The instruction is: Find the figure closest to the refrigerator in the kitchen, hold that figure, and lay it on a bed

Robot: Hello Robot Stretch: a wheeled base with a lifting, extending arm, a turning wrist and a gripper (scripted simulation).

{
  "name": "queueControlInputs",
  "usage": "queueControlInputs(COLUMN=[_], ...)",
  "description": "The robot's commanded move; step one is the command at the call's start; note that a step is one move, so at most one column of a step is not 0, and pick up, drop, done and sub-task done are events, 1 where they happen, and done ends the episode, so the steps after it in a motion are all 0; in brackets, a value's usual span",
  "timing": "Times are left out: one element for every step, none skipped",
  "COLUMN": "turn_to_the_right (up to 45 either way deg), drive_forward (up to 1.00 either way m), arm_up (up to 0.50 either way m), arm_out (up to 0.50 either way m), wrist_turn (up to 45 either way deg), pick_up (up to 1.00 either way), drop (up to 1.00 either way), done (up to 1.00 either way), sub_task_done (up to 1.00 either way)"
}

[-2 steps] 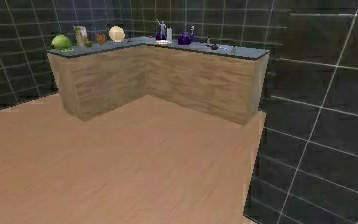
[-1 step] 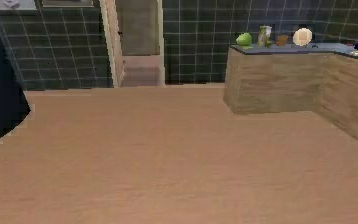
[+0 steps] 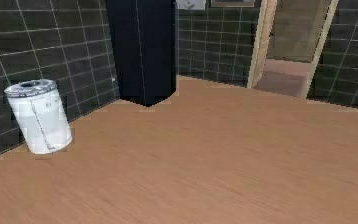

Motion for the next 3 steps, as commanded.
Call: queueControlInputs(turn_to_the_right=[0.0,-42.0,0.0], drive_forward=[0.65,0.0,0.85], arm_up=[0.0,0.0,0.0], arm_out=[0.0,0.0,0.0], wrist_turn=[0.0,0.0,0.0], pick_up=[0.0,0.0,0.0], drop=[0.0,0.0,0.0], done=[0.0,0.0,0.0], sub_task_done=[0.0,0.0,0.0])
